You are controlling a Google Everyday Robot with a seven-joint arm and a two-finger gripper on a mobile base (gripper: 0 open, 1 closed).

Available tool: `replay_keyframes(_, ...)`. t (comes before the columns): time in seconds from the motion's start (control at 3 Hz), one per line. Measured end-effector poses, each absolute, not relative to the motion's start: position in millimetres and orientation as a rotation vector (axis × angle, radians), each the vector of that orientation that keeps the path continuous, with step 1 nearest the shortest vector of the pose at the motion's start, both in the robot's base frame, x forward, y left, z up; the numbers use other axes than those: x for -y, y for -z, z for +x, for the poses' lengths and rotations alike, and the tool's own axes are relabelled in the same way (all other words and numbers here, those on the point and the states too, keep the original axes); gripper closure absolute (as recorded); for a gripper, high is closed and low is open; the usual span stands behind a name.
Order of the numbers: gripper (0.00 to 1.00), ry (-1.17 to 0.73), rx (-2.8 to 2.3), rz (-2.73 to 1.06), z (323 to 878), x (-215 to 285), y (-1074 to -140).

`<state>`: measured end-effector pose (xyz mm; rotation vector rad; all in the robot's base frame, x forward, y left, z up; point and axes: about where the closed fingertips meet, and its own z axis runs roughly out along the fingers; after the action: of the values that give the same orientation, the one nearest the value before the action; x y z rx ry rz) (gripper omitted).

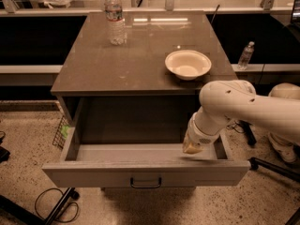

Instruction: Open top drawer

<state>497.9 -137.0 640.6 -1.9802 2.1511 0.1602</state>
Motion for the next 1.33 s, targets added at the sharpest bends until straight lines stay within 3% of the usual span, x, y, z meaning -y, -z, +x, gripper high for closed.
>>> replay_keyframes(0.67,1.00,-0.184,-2.192,-2.031,442.7,132.1,-651.2)
replay_keyframes(1.0,0.84,-0.181,-2.192,-2.031,442.1,132.5,-652.1)
replay_keyframes(1.33,0.60,-0.179,-2.191,-2.032,441.7,132.6,-652.9)
